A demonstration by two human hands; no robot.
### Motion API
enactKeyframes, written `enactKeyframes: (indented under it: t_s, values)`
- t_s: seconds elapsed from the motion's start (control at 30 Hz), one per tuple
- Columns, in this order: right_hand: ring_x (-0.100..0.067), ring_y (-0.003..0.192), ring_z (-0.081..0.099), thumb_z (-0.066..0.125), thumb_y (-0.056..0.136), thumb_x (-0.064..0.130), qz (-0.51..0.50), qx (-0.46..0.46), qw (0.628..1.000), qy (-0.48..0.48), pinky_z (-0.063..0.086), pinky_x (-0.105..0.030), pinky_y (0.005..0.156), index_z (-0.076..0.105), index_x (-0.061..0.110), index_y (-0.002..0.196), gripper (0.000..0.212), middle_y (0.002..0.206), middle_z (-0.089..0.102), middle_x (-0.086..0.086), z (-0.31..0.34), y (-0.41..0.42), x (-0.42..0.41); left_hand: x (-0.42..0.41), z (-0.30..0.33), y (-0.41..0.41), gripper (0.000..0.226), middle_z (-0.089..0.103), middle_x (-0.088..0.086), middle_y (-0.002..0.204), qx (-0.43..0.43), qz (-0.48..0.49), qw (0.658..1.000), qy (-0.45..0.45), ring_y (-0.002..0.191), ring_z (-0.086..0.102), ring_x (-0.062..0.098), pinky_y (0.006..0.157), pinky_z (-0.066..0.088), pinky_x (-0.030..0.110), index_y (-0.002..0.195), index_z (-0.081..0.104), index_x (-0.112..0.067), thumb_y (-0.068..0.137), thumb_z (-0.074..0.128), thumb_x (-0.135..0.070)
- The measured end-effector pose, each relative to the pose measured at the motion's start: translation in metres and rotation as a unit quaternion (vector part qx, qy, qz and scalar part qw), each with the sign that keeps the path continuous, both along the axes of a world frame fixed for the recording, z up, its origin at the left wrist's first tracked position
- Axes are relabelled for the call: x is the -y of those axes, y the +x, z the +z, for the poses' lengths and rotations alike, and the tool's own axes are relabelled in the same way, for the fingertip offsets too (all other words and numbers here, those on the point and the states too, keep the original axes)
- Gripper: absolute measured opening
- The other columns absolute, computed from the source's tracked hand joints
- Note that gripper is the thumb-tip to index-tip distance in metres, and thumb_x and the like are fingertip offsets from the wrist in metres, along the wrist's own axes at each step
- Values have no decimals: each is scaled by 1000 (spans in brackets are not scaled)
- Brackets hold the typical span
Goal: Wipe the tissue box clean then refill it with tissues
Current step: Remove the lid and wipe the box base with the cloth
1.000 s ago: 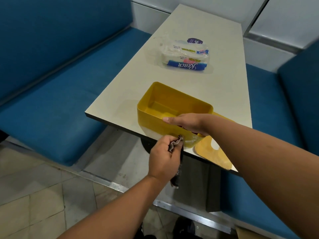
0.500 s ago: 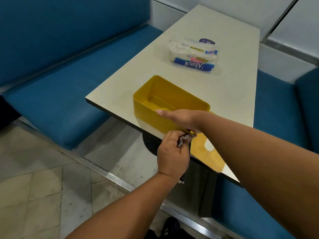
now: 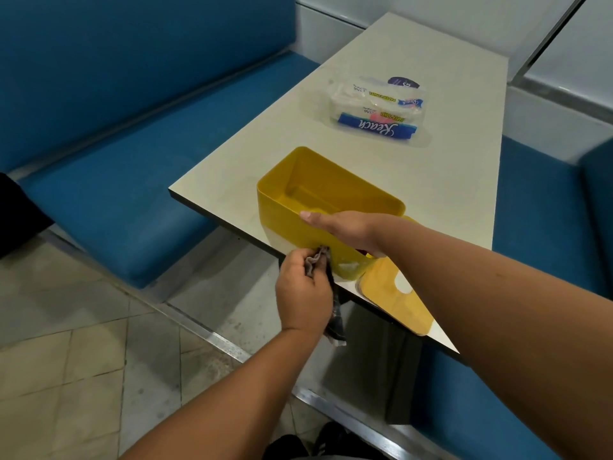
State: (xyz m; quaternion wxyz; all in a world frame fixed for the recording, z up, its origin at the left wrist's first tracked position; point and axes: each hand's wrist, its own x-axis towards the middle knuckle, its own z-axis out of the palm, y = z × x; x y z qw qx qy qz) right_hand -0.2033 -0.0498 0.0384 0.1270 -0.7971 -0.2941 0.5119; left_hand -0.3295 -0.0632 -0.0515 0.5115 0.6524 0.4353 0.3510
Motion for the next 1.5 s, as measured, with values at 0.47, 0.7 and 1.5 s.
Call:
enactKeyframes:
  t_s: [0.47, 0.7, 1.5]
  values:
    - [-31, 147, 9, 33, 83, 77, 8, 11, 1000, 11, 10, -55, 113, 21, 30, 152, 84, 161, 9, -5, 1, 0, 2, 24, 5, 5, 4, 59, -5, 87, 22, -110, 992, 54, 80, 54, 3, 68, 41, 8, 91, 61, -18, 92, 64, -21]
    - [-31, 147, 9, 31, 83, 77, 13, 16, 1000, 12, 10, -54, 113, 22, 31, 151, 82, 161, 10, -5, 1, -2, 2, 24, -5, 4, 9, 59, -7, 93, -48, -118, 990, 62, 79, 52, 4, 69, 41, 11, 95, 62, -17, 93, 61, -26]
    - [-30, 147, 9, 34, 84, 76, -4, 15, 1000, 22, 10, -53, 113, 22, 26, 151, 85, 161, 11, -6, -2, -2, 1, 13, -5, 9, 15, 58, 4, 95, -4, -150, 971, 188, 73, 54, 15, 62, 49, 28, 97, 54, -17, 94, 52, -31]
